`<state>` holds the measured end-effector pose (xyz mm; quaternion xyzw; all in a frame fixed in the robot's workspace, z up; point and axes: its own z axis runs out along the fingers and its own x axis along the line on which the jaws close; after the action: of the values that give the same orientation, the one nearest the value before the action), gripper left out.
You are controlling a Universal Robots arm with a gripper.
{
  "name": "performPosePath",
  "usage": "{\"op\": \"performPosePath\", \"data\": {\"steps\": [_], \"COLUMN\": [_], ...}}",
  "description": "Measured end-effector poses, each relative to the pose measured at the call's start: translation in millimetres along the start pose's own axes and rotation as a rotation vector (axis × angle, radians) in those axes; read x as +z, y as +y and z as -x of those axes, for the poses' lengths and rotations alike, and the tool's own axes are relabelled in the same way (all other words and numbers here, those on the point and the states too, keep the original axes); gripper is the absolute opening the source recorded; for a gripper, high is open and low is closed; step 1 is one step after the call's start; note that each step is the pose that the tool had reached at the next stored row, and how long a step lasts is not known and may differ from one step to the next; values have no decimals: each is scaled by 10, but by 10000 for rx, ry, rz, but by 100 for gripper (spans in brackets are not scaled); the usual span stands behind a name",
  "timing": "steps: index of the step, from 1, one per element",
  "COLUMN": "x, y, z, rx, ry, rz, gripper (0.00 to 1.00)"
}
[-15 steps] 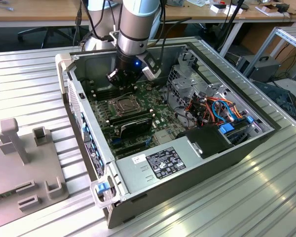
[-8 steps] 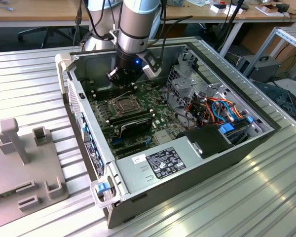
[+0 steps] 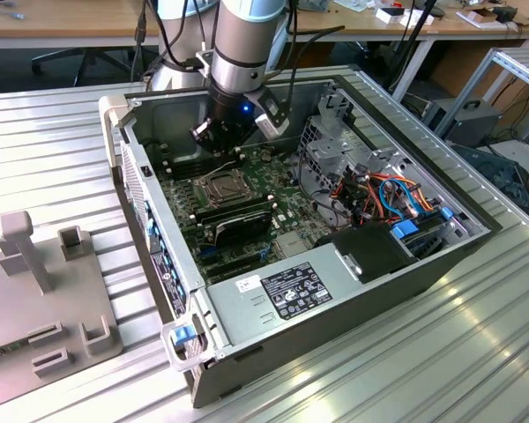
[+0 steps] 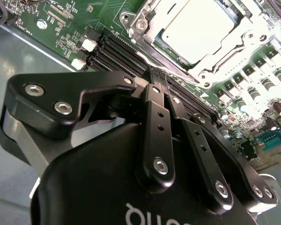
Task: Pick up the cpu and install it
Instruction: 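Install the first cpu locking lever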
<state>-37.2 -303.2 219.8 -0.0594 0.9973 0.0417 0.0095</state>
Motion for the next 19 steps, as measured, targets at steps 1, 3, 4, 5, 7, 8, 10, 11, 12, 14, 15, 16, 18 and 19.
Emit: {"op": "performPosePath", "data": {"steps": [1,3,4,5,7,8,10,11,12,14,15,16,18,19], "x": [-4,-18,-25,-32,-45,-51,-63,-73,-77,-86,-86,-86,-88,-88], "y": [1,4,5,7,10,12,16,19,21,24,26,26,27,30], "z": [-5,-18,-23,-31,-49,-60,-84,-105,-116,-143,-150,-152,-166,-190], "rx": [0,-2,-3,-5,-10,-14,-20,-24,-26,-34,-36,-36,-38,-39], "ry": [-7,-38,-55,-78,-129,-162,-234,-293,-325,-407,-433,-435,-445,-462], "rz": [-2,-5,-7,-9,-15,-19,-27,-34,-38,-47,-50,-50,-53,-55], "gripper": [11,11,11,11,11,11,11,11,11,11,11,11,11,11]}}
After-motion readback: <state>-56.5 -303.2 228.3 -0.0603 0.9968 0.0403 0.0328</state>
